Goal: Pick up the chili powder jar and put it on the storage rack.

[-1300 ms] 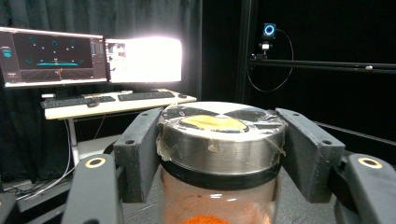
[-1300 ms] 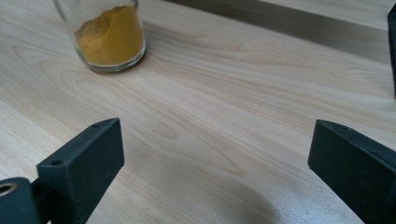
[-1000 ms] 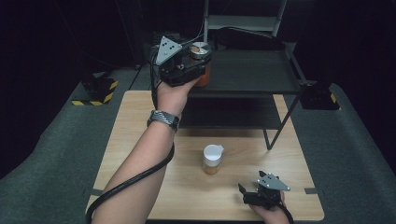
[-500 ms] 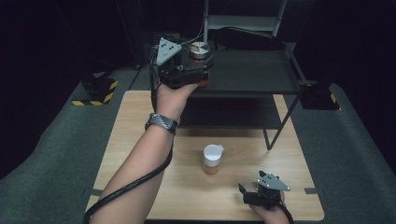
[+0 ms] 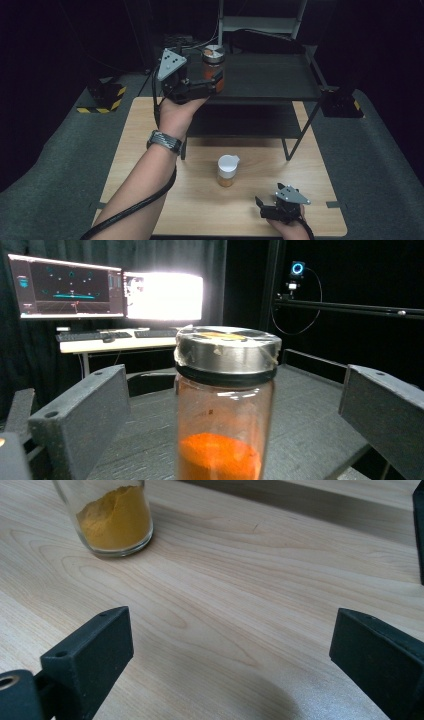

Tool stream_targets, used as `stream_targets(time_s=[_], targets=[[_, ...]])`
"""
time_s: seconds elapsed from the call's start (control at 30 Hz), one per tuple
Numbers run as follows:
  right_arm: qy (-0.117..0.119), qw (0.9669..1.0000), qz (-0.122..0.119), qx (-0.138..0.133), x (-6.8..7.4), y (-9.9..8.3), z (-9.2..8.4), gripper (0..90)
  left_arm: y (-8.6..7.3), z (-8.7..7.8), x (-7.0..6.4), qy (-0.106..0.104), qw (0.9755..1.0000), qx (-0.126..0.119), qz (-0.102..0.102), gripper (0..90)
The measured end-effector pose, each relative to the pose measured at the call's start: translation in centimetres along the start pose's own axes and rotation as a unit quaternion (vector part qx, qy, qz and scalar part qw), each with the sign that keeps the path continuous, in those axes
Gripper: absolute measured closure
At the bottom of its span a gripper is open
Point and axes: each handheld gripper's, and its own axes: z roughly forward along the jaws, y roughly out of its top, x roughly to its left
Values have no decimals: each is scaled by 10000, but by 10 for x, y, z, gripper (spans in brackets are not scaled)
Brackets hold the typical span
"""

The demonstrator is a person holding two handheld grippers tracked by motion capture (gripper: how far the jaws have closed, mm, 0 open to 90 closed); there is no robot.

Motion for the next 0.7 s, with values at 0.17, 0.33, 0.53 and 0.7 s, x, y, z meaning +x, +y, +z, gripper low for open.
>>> stream_targets(time_s=[0.17,0.33,0.53,0.7], targets=[[-8,10000,-1,-14,0,0,0,33,0,-8,-1,2,10000,44,71,4],[-21,10000,-11,-23,1,-1,0,33,-5,-15,0,-12,9999,60,89,4],[-45,10000,2,-43,2,-1,0,33,-16,-26,-1,-43,9998,113,145,4],[-74,10000,-18,-42,3,-1,-1,34,-23,-35,-1,-105,9996,188,164,4]])
